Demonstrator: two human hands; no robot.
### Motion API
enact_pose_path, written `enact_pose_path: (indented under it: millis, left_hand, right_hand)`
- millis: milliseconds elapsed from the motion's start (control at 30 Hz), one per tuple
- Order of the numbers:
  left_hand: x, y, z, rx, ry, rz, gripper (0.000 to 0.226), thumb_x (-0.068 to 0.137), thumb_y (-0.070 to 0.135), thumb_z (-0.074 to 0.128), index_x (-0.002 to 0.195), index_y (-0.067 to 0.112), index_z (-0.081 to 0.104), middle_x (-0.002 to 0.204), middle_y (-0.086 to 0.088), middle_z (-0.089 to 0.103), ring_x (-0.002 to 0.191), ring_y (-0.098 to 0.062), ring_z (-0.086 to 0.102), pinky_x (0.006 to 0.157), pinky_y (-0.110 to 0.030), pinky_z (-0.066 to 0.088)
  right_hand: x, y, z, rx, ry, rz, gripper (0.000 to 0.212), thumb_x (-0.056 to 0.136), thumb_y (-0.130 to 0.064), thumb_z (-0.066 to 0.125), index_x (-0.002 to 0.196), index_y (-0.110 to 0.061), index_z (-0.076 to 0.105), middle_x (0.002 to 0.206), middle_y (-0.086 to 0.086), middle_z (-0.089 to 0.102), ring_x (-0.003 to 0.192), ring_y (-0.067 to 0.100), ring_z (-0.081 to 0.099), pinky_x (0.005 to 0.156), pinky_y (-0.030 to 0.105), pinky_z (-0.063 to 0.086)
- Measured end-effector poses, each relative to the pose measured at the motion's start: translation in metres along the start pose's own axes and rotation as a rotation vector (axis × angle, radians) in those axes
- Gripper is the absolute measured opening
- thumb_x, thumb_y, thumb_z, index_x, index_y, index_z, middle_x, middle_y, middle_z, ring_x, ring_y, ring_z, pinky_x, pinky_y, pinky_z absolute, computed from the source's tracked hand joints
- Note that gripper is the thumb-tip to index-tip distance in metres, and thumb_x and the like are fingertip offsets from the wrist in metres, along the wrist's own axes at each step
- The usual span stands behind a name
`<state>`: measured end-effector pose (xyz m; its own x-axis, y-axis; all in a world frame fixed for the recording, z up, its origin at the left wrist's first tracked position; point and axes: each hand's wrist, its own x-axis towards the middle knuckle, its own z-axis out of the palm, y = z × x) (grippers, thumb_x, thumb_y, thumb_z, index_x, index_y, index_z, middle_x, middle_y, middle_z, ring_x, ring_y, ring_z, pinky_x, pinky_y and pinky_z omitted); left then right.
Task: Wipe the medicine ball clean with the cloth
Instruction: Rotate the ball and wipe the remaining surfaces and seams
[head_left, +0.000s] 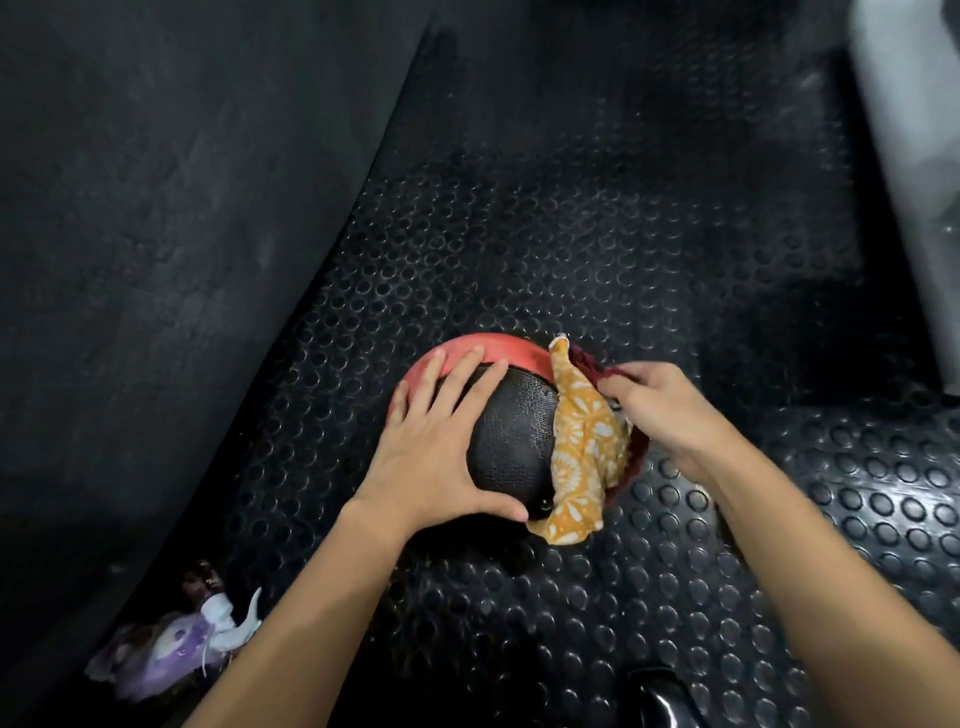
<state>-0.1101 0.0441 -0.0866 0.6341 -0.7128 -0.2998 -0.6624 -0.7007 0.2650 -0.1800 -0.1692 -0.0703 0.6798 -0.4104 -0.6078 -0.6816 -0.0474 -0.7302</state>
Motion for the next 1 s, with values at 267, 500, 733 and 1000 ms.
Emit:
enact_pose_path:
  millis: [267, 500, 733, 1000]
  left_hand:
    - [-0.001, -0.003, -0.009, -0.08, -0.077, -0.079, 0.146, 0.04, 0.076, 0.076, 0.145, 0.042, -0.02, 0.15, 0.023, -0.029, 0.141, -0.013, -0.029, 0.116, -0.056, 0.002]
    - [-0.001, -0.001, -0.01, -0.122, -0.078, -0.111, 0.146, 0.04, 0.076, 0.075, 0.146, 0.041, -0.018, 0.152, 0.022, -0.025, 0.142, -0.014, -0.027, 0.116, -0.058, 0.001]
    - [-0.001, 0.004, -0.008, -0.116, -0.077, -0.103, 0.144, 0.041, 0.076, 0.075, 0.147, 0.04, -0.017, 0.151, 0.022, -0.025, 0.141, -0.015, -0.027, 0.114, -0.062, 0.003]
    - [0.0, 0.005, -0.009, -0.129, -0.075, -0.134, 0.142, 0.043, 0.076, 0.074, 0.147, 0.041, -0.016, 0.152, 0.022, -0.026, 0.142, -0.016, -0.025, 0.114, -0.063, 0.007]
  right_hand:
    - [-0.021, -0.006, -0.001, -0.694, 0.599, -0.188, 0.025, 0.097, -0.03, 0.044, 0.104, -0.006, 0.05, 0.086, 0.014, 0.062, 0.082, 0.038, 0.058, 0.065, 0.034, 0.031]
    - [-0.026, -0.018, 0.013, -0.316, 0.426, -0.453, 0.021, 0.087, -0.035, 0.063, 0.089, -0.014, 0.066, 0.079, 0.004, 0.067, 0.069, 0.015, 0.055, 0.067, 0.033, 0.044]
    - [-0.004, 0.009, 0.057, 0.117, 0.106, -0.455, 0.009, 0.085, -0.031, 0.066, 0.093, -0.027, 0.069, 0.122, -0.009, 0.057, 0.13, 0.003, 0.034, 0.111, 0.03, 0.027]
    - [-0.019, 0.028, 0.067, -0.208, 0.235, -0.547, 0.053, 0.076, -0.03, 0.073, 0.125, -0.024, 0.056, 0.131, -0.016, 0.041, 0.117, 0.006, 0.034, 0.098, 0.005, 0.018]
